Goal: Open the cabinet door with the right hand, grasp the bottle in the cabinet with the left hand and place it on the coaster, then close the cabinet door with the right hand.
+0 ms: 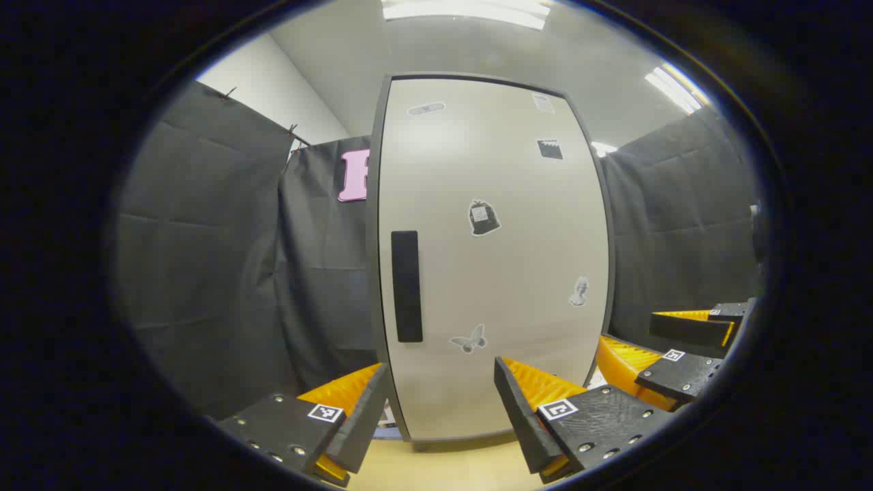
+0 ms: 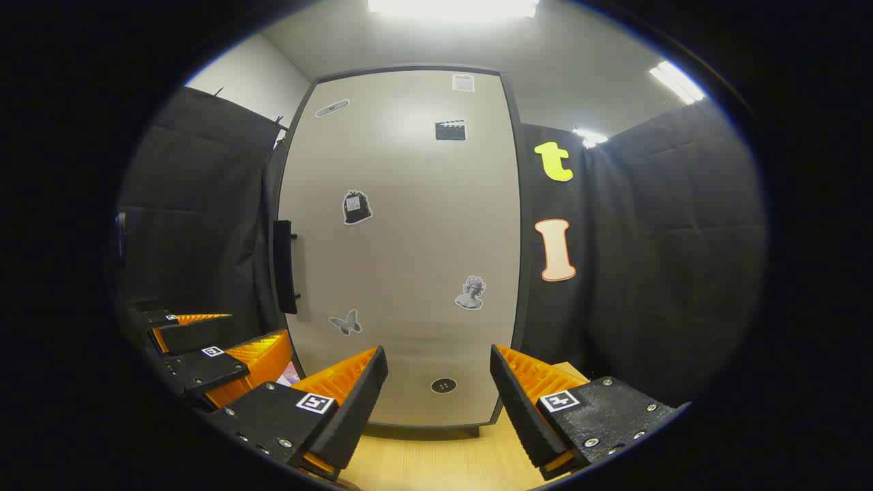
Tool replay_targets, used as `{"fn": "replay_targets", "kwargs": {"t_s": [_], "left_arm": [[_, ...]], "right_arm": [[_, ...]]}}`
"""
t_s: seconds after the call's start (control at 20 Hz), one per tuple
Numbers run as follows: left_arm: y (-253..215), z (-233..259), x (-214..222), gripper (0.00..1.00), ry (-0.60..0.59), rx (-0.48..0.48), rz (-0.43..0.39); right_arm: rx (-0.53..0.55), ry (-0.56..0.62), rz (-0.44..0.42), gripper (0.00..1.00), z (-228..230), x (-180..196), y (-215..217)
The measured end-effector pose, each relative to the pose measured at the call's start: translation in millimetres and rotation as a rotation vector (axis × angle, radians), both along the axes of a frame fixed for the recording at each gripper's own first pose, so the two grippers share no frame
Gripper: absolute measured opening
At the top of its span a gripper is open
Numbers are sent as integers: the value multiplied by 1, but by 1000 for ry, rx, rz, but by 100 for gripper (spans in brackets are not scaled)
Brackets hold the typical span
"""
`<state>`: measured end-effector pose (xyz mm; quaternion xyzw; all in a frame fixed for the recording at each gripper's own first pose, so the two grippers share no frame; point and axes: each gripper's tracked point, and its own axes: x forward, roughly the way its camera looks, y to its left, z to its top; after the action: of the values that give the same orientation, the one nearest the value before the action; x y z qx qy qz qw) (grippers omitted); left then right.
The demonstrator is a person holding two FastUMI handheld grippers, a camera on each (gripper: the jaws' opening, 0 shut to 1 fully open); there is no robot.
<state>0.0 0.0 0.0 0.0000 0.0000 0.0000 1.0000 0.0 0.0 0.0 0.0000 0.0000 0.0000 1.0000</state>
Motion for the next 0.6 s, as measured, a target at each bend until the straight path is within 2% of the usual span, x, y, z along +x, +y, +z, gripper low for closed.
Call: {"fn": "replay_targets", "kwargs": {"t_s": [0.2, 0.25, 0.3, 0.5, 0.55, 0.6], "left_arm": [[0, 0, 2, 88, -1, -11, -7], [0, -1, 3, 92, 2, -17, -10], [1, -3, 4, 88, 6, -21, -10], [-1, -1, 6, 88, -3, -27, -15], [-1, 1, 7, 92, -5, -24, -16], [-1, 0, 6, 92, -6, -21, -18]], "right_arm": [[1, -13, 0, 93, 4, 3, 0], [-3, -15, 2, 94, 5, 3, 0], [-6, -15, 4, 94, 4, 4, 0], [-7, -17, -3, 94, 4, 5, -2], [-3, -18, -3, 94, 5, 6, -3], [-2, -19, -5, 94, 5, 5, -3]]}}
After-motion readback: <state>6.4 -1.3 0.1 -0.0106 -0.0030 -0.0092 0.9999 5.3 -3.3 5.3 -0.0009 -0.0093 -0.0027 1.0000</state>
